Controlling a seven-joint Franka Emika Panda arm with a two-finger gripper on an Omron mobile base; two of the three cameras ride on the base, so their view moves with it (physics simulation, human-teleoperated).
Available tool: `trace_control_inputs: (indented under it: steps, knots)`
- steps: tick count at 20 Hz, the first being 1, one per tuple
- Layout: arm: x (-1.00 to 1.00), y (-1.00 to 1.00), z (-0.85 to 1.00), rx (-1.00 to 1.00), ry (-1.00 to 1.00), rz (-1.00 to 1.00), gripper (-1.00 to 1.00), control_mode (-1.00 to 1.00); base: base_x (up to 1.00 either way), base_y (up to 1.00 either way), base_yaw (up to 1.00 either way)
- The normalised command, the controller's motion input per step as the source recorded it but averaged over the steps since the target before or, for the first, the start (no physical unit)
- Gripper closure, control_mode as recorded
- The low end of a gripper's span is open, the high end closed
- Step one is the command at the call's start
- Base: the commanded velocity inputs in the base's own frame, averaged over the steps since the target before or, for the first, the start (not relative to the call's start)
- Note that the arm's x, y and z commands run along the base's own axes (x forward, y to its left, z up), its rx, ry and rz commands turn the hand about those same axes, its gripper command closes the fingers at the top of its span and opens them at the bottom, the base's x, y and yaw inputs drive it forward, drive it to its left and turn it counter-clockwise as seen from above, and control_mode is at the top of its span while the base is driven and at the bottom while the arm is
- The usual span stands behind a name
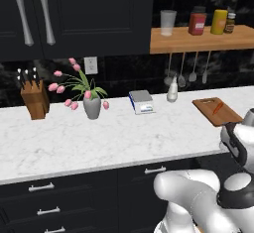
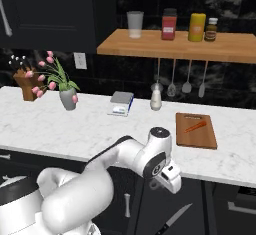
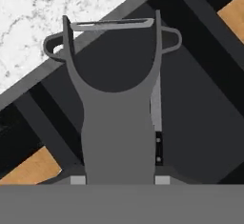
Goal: Place the appropriate cutting tool for cutting the carrot skin on the cutting board.
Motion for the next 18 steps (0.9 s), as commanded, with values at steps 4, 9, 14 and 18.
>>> trace_control_inputs:
  steps: [4,9,14,18]
  knots:
    - [0.99,0.00,0.95,0.07,0.00,-0.01,1.00,-1.00,0.00,0.00,0.00]
    - [1.00,-0.26,0.40,0.02,0.03,-0.04,1.00,-1.00,0.00,0.00,0.00]
    - [1.00,-0.72,0.00,0.00,0.03,-0.02,1.00,-1.00,0.00,0.00,0.00]
    - [1.00,-0.61,-0.08,0.00,0.00,0.00,1.00,-1.00,0.00,0.00,0.00]
